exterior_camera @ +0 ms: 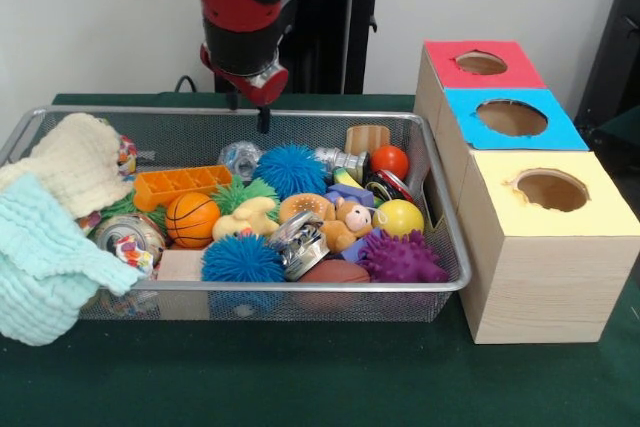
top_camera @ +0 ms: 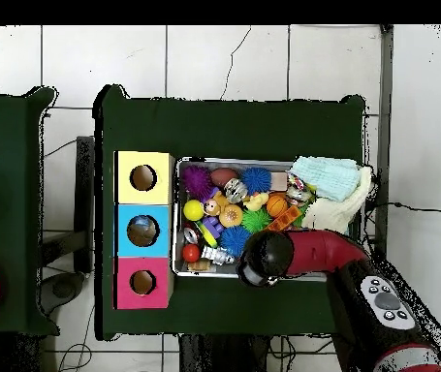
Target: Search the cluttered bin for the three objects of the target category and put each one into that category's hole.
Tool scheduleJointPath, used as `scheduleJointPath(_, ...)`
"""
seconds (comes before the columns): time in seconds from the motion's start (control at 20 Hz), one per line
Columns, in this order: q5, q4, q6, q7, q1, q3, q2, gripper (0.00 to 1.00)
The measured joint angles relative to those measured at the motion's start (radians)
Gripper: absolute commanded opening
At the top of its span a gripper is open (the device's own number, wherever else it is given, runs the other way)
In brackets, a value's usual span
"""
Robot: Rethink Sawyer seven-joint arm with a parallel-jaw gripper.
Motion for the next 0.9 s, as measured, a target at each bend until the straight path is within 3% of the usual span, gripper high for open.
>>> scheduleJointPath(0.25, 0.023, 0.0, 0.0, 0.0, 0.0, 0.001, -0.013, 1.0)
scheduleJointPath(0.9, 0.037, -0.02, 0.0, 0.0, -0.083, 0.0, 0.02, 1.0)
